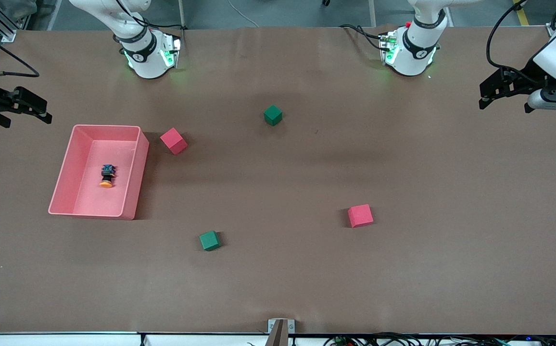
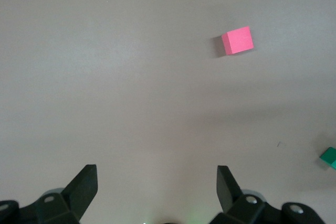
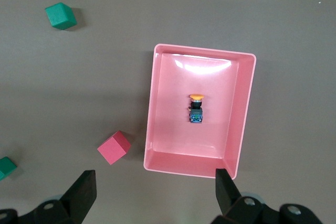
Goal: Place and upright button with both arms
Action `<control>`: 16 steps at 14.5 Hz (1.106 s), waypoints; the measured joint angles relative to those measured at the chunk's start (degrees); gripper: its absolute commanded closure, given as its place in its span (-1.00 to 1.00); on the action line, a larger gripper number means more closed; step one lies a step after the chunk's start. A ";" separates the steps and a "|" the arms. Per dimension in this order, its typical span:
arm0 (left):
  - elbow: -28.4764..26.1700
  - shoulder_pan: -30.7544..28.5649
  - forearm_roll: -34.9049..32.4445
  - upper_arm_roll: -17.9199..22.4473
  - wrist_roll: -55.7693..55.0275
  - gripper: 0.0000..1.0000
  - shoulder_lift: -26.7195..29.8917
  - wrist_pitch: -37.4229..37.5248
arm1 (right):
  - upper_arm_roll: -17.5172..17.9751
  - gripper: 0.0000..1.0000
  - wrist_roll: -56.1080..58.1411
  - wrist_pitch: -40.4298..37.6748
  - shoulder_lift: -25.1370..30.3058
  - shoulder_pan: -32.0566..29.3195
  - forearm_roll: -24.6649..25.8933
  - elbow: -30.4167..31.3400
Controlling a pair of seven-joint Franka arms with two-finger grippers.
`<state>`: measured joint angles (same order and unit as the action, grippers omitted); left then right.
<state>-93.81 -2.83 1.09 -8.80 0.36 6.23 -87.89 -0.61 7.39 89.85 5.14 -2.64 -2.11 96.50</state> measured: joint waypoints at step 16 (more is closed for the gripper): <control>0.00 -0.01 0.00 0.00 -0.06 -1.00 0.00 0.00 | -5.41 -1.00 0.00 -0.92 0.31 4.62 0.05 -2.95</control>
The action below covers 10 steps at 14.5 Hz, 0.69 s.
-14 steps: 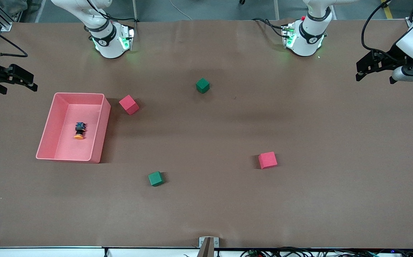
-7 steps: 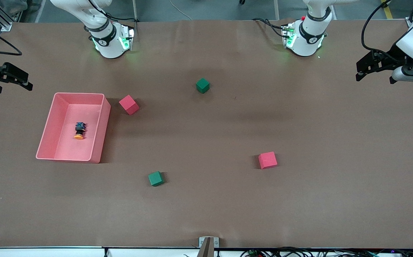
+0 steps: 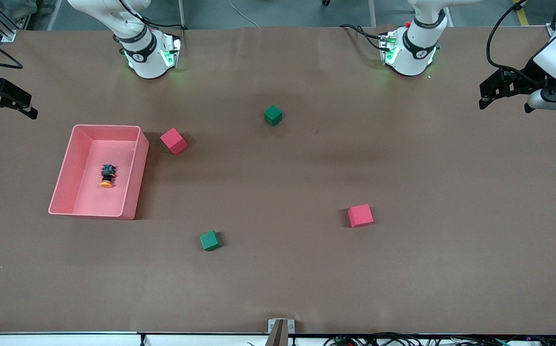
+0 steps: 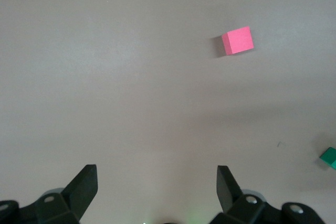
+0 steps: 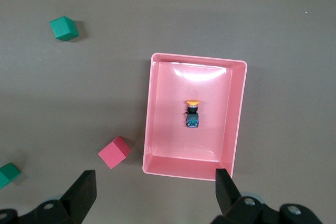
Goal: Place and upright button with both arms
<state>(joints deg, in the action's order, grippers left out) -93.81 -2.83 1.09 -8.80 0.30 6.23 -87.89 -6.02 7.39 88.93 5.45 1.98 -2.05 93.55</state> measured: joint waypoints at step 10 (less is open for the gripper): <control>0.00 0.00 0.00 0.00 -0.33 -1.00 -0.01 0.00 | -0.21 -1.00 -0.12 -0.57 0.00 0.03 0.19 -0.02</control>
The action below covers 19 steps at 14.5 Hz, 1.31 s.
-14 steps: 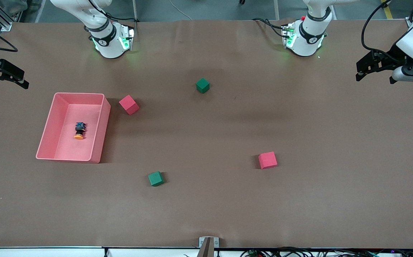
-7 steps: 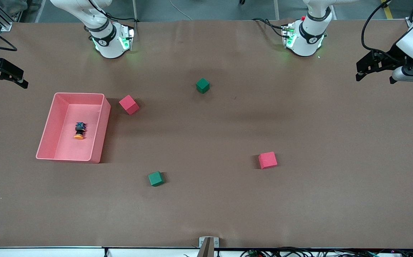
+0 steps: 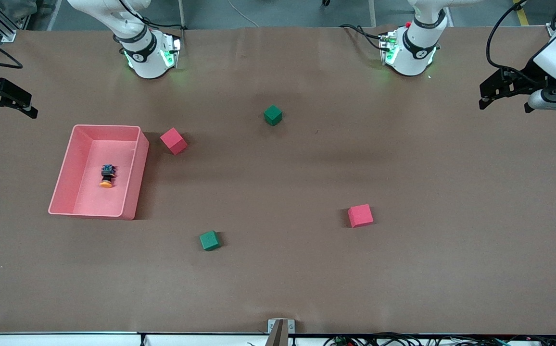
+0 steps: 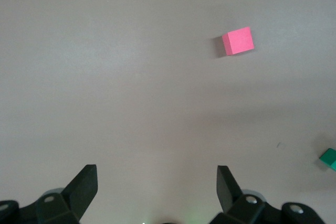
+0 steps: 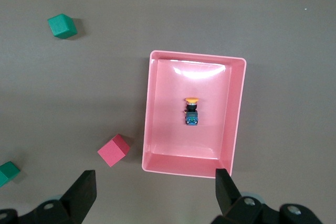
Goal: Place and upright button with both arms
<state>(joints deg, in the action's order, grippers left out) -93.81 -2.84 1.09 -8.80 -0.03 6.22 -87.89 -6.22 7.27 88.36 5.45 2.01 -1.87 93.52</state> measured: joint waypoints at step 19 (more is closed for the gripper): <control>0.00 -0.10 0.00 0.30 -0.01 -1.00 0.00 0.00 | -0.19 -1.00 0.00 -0.33 0.21 0.00 0.81 0.53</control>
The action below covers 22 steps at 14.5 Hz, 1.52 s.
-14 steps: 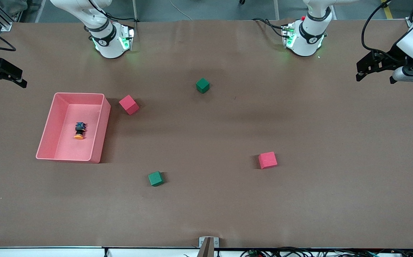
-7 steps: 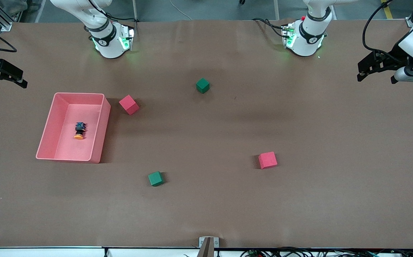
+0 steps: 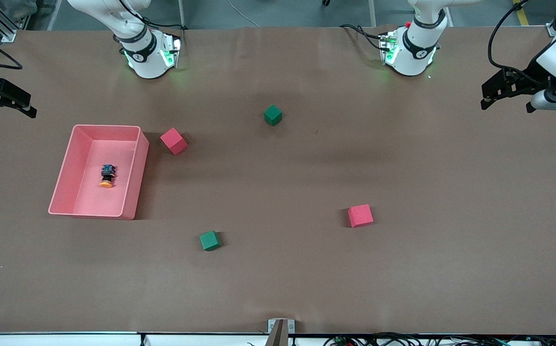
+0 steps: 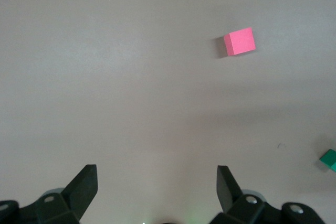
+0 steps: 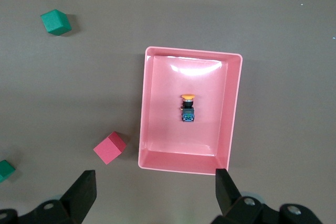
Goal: Place and upright button with both arms
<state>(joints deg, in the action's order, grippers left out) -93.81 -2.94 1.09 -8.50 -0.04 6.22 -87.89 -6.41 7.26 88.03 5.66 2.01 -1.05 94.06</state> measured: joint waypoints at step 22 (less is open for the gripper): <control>0.00 0.02 0.00 -0.03 0.00 -1.00 -0.33 0.00 | -0.03 -1.00 0.01 -0.29 0.68 0.03 0.00 1.44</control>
<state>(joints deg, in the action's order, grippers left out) -93.81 -2.92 1.09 -8.53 -0.04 5.89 -87.89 -6.44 7.27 87.73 6.34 2.04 -1.05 95.49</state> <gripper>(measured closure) 0.000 0.000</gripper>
